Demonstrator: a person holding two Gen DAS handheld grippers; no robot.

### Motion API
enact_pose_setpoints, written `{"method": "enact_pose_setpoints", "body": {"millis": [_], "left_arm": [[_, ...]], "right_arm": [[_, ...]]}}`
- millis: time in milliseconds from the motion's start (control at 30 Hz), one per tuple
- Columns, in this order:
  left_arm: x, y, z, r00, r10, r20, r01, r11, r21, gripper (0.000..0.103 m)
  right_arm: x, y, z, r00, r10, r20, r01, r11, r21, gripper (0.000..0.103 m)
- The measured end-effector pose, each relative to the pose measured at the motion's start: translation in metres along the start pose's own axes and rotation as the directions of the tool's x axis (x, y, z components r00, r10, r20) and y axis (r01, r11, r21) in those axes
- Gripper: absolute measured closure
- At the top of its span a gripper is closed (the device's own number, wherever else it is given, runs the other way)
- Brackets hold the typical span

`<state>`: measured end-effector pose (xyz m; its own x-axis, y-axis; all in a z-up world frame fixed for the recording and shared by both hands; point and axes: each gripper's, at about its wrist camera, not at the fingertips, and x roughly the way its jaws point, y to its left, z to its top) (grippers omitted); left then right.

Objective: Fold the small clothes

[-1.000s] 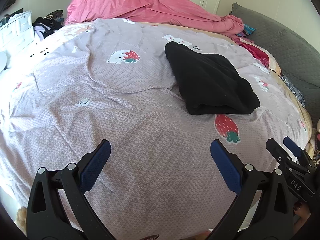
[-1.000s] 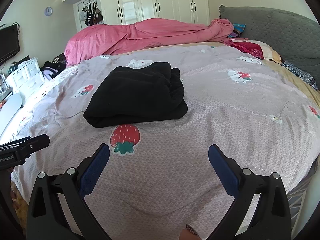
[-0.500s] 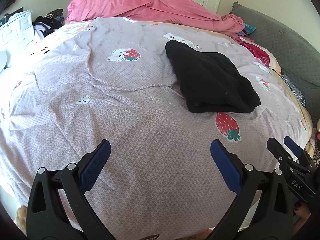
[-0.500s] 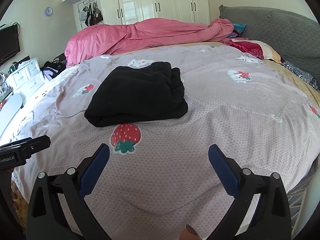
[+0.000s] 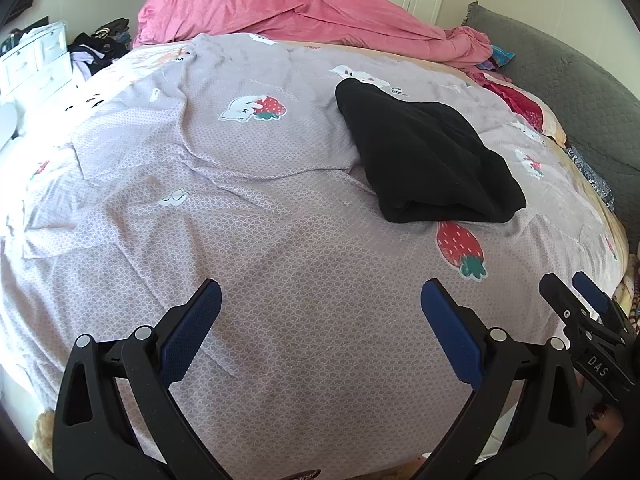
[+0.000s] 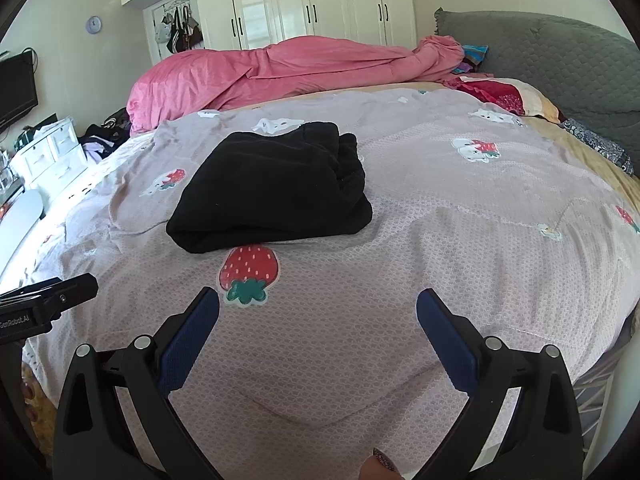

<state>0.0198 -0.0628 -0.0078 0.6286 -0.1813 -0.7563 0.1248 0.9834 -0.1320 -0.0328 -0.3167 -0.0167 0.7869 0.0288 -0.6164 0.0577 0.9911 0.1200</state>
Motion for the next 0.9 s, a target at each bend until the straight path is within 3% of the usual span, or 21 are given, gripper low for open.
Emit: {"method": "enact_pose_setpoints", "body": {"millis": [367,500,600,667,767,833,867,900], "left_arm": [[-0.001,0.003,-0.003,1.0,0.027,0.0,-0.027,1.0,0.01,0.009],[-0.002,0.016,-0.004,0.999,0.05,-0.012,-0.051,0.999,-0.017,0.009],[-0.006,0.041,-0.002,0.995,0.101,0.0,-0.1,0.992,-0.071,0.009],[-0.009,0.067,0.001,0.993,0.114,0.004,-0.113,0.985,-0.134,0.009],[-0.012,0.11,0.009,0.984,0.176,-0.002,-0.173,0.964,-0.203,0.009],[-0.014,0.156,0.021,0.966,0.257,-0.018,-0.253,0.932,-0.261,0.009],[-0.015,0.174,0.026,0.958,0.286,-0.021,-0.28,0.917,-0.284,0.009],[-0.018,0.203,0.034,0.942,0.334,-0.027,-0.325,0.892,-0.313,0.009]], "right_arm": [[0.0,-0.011,-0.001,0.998,-0.057,-0.009,0.057,0.998,0.034,0.004],[0.0,-0.049,-0.007,0.986,-0.161,-0.047,0.166,0.974,0.153,0.004],[-0.007,-0.094,-0.012,0.952,-0.299,-0.069,0.307,0.922,0.235,0.004],[-0.019,-0.141,-0.017,0.91,-0.405,-0.091,0.412,0.855,0.313,0.005],[-0.047,-0.223,-0.029,0.8,-0.58,-0.156,0.585,0.694,0.421,0.004],[-0.069,-0.282,-0.041,0.706,-0.676,-0.212,0.679,0.561,0.474,0.004],[-0.08,-0.311,-0.048,0.645,-0.718,-0.262,0.729,0.475,0.494,0.004],[-0.091,-0.339,-0.057,0.604,-0.734,-0.311,0.753,0.397,0.525,0.004]]}}
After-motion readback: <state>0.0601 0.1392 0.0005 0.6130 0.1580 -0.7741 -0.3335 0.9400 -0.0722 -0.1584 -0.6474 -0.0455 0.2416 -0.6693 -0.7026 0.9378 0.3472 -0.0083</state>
